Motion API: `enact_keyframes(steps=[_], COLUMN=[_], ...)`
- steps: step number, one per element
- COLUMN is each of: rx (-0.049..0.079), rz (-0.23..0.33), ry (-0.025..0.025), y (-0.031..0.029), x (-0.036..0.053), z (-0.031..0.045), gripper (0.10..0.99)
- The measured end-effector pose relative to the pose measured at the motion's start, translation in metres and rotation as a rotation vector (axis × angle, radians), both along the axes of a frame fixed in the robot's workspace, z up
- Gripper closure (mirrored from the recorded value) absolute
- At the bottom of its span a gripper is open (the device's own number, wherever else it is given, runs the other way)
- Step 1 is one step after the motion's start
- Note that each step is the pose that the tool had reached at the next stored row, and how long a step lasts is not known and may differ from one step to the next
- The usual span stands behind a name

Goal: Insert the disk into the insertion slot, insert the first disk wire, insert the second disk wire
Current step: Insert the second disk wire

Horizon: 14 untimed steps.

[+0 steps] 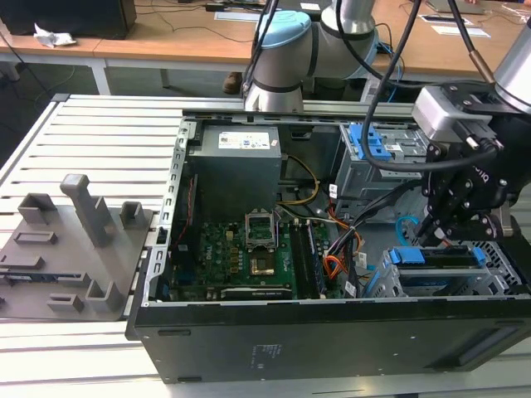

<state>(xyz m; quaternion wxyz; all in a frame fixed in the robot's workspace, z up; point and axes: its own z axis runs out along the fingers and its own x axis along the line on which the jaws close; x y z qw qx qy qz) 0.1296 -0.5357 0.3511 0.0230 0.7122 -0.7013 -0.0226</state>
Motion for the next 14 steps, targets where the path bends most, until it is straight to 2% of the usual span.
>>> enact_keyframes(steps=[8, 14], rx=[0.000, 0.000], rz=[-0.120, -0.123], ry=[0.0000, 0.0000], y=[0.0000, 0.0000], x=[0.0000, 0.0000], z=[-0.0001, -0.0002], gripper=[0.922, 0.922])
